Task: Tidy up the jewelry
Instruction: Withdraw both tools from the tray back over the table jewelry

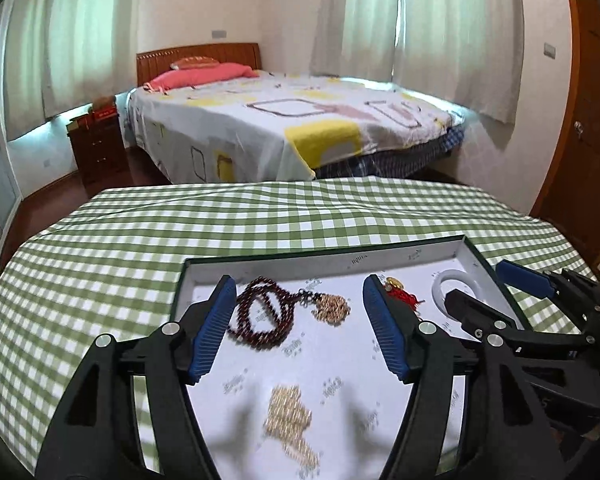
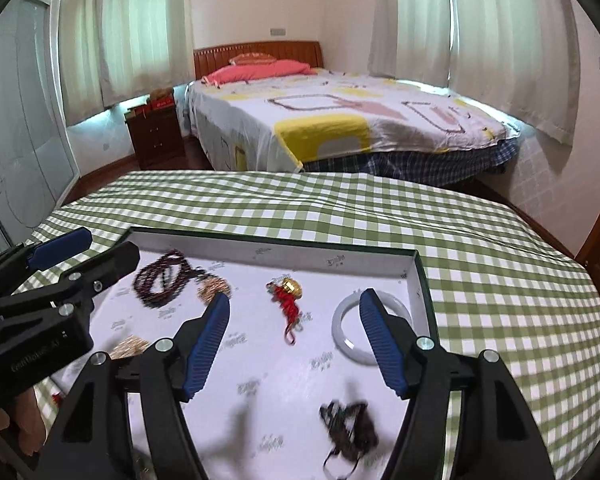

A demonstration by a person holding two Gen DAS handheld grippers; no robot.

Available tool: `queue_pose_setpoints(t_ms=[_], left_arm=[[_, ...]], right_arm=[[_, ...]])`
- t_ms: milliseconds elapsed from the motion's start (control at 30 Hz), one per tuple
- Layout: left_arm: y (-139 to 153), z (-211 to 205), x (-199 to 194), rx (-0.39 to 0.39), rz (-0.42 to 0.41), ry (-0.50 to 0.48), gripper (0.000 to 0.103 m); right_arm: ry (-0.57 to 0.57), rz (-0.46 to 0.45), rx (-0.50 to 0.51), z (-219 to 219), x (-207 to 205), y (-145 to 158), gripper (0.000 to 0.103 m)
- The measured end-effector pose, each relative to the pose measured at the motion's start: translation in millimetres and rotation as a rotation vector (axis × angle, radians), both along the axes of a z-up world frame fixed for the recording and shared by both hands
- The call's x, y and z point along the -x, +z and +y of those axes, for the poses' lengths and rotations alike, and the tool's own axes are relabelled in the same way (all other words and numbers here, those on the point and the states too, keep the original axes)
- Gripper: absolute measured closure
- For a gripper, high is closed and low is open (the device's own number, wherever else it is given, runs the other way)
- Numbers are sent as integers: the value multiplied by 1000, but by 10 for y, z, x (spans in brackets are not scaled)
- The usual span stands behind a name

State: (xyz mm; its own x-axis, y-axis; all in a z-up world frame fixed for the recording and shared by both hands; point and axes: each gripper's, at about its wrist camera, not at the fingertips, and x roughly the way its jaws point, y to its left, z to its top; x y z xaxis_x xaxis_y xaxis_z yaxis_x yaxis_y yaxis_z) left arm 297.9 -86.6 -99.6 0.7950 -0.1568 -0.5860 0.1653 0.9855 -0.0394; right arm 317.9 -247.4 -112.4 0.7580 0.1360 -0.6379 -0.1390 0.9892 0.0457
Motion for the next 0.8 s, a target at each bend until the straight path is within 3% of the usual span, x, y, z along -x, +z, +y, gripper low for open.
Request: queue_pose_setpoints(t_ms=[333,800], left_arm=[[152,280,576,48,-27,45,38],[186,519,1271,5,-65,80,38]], right_arm=[[17,-38,3,161,647,49,36],[17,-50,6,234,1221,51,36]])
